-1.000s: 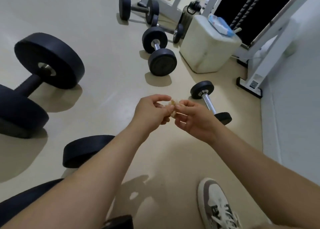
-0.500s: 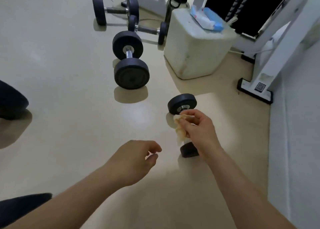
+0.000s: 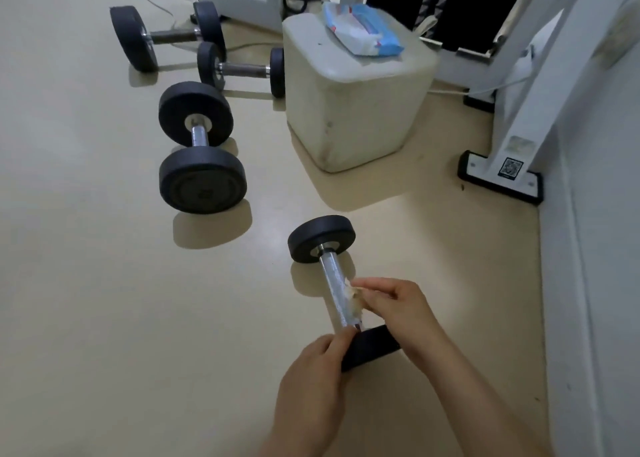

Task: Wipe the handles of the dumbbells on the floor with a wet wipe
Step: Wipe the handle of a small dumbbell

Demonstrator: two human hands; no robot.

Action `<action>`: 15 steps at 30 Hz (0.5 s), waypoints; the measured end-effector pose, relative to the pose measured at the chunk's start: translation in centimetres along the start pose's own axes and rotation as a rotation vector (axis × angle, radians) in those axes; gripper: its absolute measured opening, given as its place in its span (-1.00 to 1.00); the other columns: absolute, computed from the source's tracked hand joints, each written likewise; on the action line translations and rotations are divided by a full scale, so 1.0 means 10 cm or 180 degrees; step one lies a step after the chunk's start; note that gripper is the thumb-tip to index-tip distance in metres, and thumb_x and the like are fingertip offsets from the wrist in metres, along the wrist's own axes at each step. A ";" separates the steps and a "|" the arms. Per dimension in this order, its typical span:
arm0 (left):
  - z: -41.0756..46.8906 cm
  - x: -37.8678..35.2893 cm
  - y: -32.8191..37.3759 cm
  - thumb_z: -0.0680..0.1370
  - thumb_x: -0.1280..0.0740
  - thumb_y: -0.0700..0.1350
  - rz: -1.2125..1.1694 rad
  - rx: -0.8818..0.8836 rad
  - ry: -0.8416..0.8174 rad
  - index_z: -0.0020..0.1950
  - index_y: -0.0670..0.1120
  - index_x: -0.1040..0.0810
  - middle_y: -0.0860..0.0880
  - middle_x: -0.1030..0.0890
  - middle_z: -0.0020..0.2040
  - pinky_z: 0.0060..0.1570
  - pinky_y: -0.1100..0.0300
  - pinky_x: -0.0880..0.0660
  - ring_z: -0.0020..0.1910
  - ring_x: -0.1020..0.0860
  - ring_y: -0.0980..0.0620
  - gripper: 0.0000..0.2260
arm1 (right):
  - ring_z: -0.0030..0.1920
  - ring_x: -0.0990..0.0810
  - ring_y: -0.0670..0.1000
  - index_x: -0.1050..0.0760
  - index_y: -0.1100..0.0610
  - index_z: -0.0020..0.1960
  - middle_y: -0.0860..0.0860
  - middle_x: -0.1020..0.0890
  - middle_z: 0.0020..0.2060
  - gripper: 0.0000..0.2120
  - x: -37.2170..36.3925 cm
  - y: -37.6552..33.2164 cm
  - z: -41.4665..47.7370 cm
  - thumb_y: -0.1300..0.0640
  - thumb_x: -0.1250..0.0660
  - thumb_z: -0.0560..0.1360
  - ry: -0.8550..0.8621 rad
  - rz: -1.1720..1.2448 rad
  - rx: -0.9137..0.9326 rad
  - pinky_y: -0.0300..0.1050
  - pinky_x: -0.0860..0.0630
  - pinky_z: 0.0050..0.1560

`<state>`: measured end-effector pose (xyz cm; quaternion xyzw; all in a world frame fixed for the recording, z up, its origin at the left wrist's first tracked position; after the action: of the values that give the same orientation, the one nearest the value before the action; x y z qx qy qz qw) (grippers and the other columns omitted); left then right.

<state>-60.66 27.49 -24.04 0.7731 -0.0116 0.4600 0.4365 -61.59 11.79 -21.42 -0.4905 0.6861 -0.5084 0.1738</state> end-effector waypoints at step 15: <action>-0.43 0.49 -0.51 0.48 -0.32 -0.19 0.0093 -0.0100 -0.0197 0.23 0.28 -0.33 0.30 -0.50 0.09 0.00 0.28 -0.46 0.02 -0.50 0.25 -0.54 | -0.22 -0.56 -0.18 -0.70 0.07 -0.11 -0.06 -0.59 -0.20 -0.89 -0.59 0.01 0.27 0.23 -0.48 0.39 -0.0086 -0.1360 0.1483 -0.37 -0.48 -0.13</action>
<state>-58.73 35.43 -23.05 0.7798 -0.0436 0.4420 0.4413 -56.91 15.39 -24.25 -0.5773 0.4302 -0.6703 0.1797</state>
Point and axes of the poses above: each hand's wrist, its own z-axis towards the middle knuckle, its own x-axis out of the back of the hand, y = z × x, the point moved 4 cm from there along z, towards the middle knuckle
